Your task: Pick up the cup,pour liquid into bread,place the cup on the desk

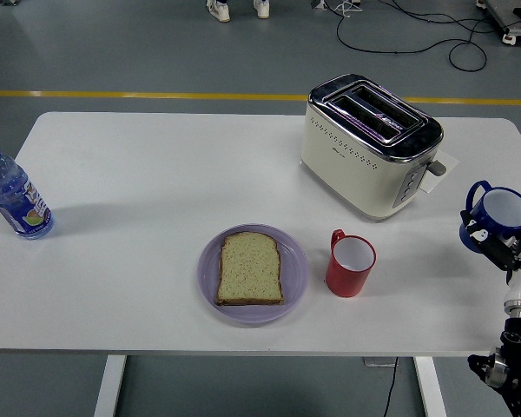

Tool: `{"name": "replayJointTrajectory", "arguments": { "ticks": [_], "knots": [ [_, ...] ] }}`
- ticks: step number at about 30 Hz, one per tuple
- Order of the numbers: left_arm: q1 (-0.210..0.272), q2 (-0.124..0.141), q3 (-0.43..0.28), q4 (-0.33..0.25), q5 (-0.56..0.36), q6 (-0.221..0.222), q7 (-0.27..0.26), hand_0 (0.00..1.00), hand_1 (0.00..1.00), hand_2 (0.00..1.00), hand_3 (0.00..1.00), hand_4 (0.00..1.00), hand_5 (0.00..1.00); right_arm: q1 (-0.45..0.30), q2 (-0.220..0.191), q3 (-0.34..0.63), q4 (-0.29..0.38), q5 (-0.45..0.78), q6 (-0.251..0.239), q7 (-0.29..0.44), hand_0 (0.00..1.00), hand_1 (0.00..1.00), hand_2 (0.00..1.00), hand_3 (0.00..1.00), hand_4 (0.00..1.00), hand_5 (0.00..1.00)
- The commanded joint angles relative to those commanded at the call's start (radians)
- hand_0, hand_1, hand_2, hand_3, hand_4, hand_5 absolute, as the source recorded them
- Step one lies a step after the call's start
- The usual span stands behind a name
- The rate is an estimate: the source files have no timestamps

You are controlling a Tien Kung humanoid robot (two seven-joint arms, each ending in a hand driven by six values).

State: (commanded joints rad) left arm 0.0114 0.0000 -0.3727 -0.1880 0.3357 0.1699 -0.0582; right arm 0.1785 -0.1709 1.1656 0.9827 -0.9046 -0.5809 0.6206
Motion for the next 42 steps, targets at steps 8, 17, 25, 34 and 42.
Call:
{"name": "replayJointTrajectory", "arguments": {
  "ticks": [8,17,25,34,42],
  "knots": [
    [0.006,0.0,0.019,0.002,-0.008,0.0,0.002,0.645,0.641,0.636,0.528,0.296,0.765,0.003,0.017,-0.052,-0.074,0.045,-0.03,0.025,0.469,0.417,0.544,0.537,0.568,0.002],
    [0.009,0.0,0.028,0.002,-0.012,0.0,0.001,0.646,0.641,0.638,0.528,0.296,0.765,0.001,0.024,-0.078,-0.121,0.068,-0.017,0.025,0.47,0.42,0.547,0.536,0.565,0.002],
    [0.009,0.0,0.033,0.003,-0.015,0.0,0.001,0.645,0.641,0.638,0.528,0.296,0.764,0.011,0.035,-0.086,-0.153,0.066,-0.019,0.025,0.46,0.423,0.55,0.538,0.553,0.002],
    [0.003,0.0,0.022,0.001,-0.011,0.0,0.001,0.646,0.642,0.638,0.528,0.296,0.764,0.023,0.044,-0.113,-0.166,0.062,-0.016,0.025,0.434,0.42,0.55,0.535,0.58,0.002],
    [0.0,0.0,0.02,0.001,-0.011,0.0,0.001,0.646,0.641,0.638,0.528,0.297,0.765,0.036,0.055,-0.151,-0.174,0.064,-0.018,0.025,0.438,0.42,0.549,0.534,0.578,0.002]
  ]
}}
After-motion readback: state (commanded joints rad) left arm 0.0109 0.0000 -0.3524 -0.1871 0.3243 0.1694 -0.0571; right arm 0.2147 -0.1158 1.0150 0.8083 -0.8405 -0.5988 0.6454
